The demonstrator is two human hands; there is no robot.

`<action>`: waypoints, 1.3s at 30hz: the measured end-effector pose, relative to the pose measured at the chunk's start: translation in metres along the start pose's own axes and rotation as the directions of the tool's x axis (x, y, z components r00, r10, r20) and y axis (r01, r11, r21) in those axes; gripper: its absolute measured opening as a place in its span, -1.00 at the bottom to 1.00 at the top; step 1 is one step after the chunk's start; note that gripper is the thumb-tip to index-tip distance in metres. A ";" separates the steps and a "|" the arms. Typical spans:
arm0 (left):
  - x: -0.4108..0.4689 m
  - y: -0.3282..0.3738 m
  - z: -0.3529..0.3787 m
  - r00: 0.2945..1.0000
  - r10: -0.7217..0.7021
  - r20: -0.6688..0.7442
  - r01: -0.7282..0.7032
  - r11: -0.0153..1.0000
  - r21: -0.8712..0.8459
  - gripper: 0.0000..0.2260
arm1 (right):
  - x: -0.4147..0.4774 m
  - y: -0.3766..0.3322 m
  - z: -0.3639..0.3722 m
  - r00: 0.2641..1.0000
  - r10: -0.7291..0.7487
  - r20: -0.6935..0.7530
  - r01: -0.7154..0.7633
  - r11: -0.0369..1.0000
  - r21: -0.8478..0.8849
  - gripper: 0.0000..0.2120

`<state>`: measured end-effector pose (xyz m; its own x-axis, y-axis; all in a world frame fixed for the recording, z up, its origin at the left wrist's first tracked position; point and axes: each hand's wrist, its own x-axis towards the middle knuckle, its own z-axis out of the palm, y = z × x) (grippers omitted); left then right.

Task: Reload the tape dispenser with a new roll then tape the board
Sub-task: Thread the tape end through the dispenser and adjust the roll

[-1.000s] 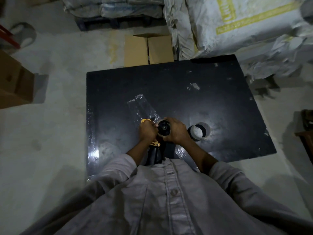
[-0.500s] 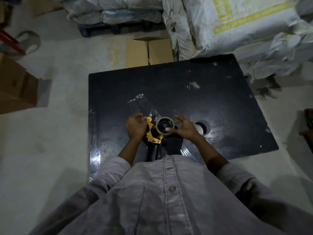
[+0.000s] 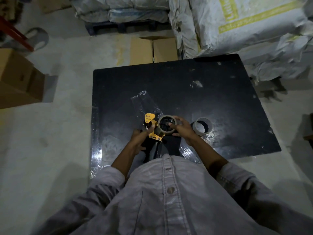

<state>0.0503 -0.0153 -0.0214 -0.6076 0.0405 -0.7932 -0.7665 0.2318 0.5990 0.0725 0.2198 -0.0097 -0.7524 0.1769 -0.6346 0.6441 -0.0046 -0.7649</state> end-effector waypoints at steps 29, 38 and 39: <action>-0.066 0.020 0.000 0.832 0.554 0.006 -0.544 0.814 0.203 -0.49 | -0.091 -0.088 -0.008 0.759 -0.650 -0.022 0.633 0.746 -0.209 -0.34; -0.096 0.067 -0.002 0.748 0.664 0.002 -0.659 0.742 0.120 -0.68 | -0.125 -0.112 0.009 0.429 -0.899 -0.093 0.750 0.412 -0.518 -0.35; -0.097 0.067 -0.001 0.739 0.674 -0.001 -0.670 0.734 0.109 -0.72 | -0.127 -0.111 0.009 0.430 -0.900 -0.068 0.757 0.401 -0.516 -0.33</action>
<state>0.0576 -0.0042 0.0962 -0.9656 0.1856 -0.1822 -0.1333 0.2485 0.9594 0.0951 0.1887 0.1552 -0.8940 0.1476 0.4232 -0.2400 0.6399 -0.7300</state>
